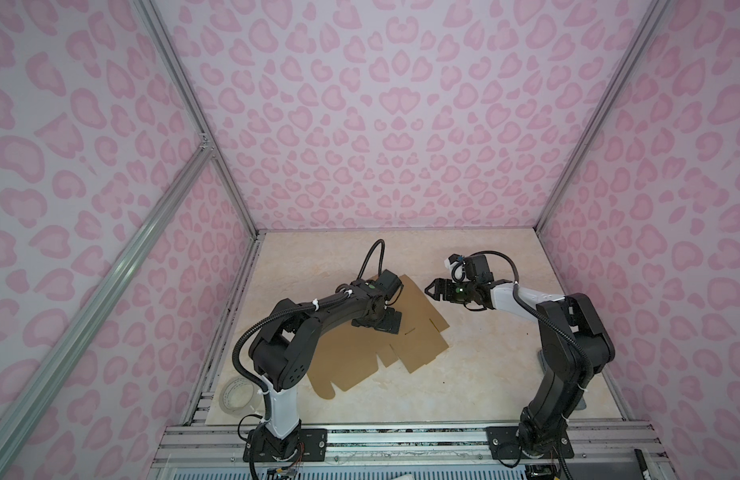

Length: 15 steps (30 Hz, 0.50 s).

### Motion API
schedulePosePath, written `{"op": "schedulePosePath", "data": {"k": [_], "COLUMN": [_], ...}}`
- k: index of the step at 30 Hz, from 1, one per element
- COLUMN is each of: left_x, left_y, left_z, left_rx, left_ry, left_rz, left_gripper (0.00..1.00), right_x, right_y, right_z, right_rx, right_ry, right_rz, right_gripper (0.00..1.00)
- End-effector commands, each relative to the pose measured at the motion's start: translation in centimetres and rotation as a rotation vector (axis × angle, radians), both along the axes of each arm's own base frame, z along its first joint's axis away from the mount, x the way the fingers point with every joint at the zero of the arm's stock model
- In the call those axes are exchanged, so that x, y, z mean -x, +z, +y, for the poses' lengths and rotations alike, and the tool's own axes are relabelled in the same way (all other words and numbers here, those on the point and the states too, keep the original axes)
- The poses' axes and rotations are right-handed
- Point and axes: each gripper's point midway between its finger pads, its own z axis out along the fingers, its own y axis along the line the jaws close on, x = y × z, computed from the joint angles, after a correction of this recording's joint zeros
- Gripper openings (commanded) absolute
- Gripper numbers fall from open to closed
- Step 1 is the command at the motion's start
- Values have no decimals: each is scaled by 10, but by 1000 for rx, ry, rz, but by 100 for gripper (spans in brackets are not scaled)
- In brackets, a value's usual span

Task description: Fold the paper box

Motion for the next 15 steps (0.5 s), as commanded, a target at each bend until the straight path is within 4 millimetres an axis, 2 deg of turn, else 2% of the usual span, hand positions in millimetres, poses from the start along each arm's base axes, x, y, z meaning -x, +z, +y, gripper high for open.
{"op": "schedulePosePath", "data": {"k": [1,9,15], "left_x": [0,6,9], "left_y": [-5,-19,-25], "left_z": [1,9,11], "left_rx": [-21,-63,-78], "left_ry": [-5,-12,-15], "left_rz": [7,27,31], "left_gripper": [99,99,99], "right_x": [-2,-4,4], "right_y": [-8,-22,-30], "right_z": [5,24,43], "right_rx": [15,-16,-25], "right_ry": [32,88,159], "right_rz": [7,25,52], "right_gripper": [86,83,81]}}
